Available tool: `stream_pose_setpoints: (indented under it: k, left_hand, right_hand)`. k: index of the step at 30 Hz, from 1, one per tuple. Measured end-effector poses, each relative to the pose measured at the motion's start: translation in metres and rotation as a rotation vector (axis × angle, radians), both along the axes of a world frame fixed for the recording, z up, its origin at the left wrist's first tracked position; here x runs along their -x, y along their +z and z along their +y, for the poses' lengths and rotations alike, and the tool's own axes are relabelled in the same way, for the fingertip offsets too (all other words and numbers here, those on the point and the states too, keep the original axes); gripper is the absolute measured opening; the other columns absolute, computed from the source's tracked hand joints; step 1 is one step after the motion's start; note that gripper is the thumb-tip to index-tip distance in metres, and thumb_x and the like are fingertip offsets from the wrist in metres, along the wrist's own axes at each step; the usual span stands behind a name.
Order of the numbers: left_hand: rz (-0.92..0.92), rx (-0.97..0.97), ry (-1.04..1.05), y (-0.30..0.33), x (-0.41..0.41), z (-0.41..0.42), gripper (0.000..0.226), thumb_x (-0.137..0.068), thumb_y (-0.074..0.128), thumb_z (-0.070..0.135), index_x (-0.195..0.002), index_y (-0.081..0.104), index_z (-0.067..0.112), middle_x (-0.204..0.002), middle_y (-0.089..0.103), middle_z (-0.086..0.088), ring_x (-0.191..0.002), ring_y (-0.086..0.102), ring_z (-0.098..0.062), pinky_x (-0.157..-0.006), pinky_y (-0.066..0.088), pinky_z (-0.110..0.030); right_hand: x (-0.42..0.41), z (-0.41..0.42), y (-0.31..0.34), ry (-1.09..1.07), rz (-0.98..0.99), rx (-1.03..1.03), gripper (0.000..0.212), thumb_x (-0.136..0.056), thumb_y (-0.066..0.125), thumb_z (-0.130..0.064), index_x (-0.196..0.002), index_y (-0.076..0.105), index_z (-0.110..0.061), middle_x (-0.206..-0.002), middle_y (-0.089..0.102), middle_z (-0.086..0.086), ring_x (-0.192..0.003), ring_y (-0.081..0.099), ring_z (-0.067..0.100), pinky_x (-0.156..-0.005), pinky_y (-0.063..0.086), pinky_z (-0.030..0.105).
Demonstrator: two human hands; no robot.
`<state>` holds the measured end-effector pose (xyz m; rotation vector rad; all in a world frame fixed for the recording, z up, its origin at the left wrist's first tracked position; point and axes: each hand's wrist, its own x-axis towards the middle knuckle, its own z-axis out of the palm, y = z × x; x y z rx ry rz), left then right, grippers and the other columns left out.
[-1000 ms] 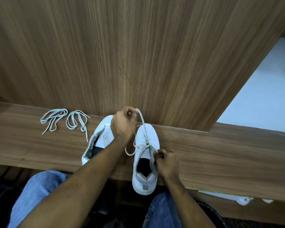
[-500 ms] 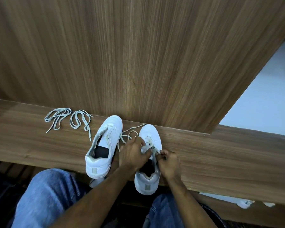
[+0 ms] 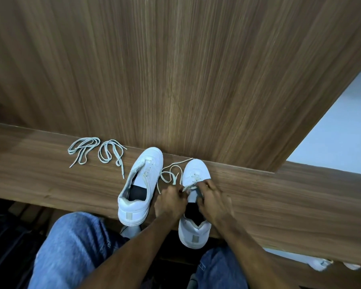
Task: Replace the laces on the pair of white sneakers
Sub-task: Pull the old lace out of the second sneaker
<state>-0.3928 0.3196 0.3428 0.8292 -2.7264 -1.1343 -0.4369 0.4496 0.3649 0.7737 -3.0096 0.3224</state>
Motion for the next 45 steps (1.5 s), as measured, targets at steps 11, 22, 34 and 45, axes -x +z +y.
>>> stream_pose_setpoints:
  k: [11, 22, 34, 45]
  left_hand:
    - [-0.025, 0.054, 0.016, -0.005, -0.001, 0.002, 0.032, -0.085, 0.055, 0.042, -0.101, 0.067, 0.016, -0.104, 0.068, -0.012, -0.1, 0.063, -0.035, -0.078, 0.05, -0.037]
    - [-0.022, 0.033, 0.048, -0.006, -0.005, 0.004, 0.037, -0.085, 0.055, 0.048, -0.1, 0.065, 0.017, -0.105, 0.067, -0.012, -0.1, 0.062, -0.036, -0.08, 0.05, -0.039]
    - [0.004, 0.089, -0.009, -0.004, -0.005, 0.004, 0.031, -0.09, 0.052, 0.048, -0.101, 0.066, 0.022, -0.1, 0.067, -0.01, -0.096, 0.063, -0.032, -0.074, 0.047, -0.035]
    - [0.006, 0.068, -0.013, -0.004, -0.007, 0.004, 0.03, -0.089, 0.052, 0.048, -0.099, 0.065, 0.023, -0.101, 0.068, -0.009, -0.097, 0.063, -0.033, -0.076, 0.048, -0.036]
  right_hand:
    - [0.023, -0.007, -0.012, -0.507, -0.273, 0.804, 0.013, -0.09, 0.056, -0.018, -0.081, 0.064, -0.013, -0.083, 0.069, 0.002, -0.084, 0.064, 0.027, -0.074, 0.049, 0.036]
    - [0.018, 0.0, -0.007, 0.04, -0.12, 0.097, 0.036, -0.083, 0.058, -0.034, -0.118, 0.061, -0.024, -0.135, 0.045, -0.005, -0.125, 0.045, 0.018, -0.091, 0.048, 0.037]
    - [0.022, 0.002, 0.029, -0.427, -0.455, 1.486, 0.041, -0.085, 0.057, 0.006, -0.057, 0.072, -0.019, -0.099, 0.066, 0.015, -0.088, 0.061, 0.019, -0.081, 0.047, 0.031]
    - [0.006, 0.0, 0.002, 0.104, 0.09, -0.035, 0.037, -0.092, 0.048, -0.032, -0.127, 0.054, -0.025, -0.147, 0.036, 0.0, -0.141, 0.025, 0.022, -0.108, 0.031, 0.039]
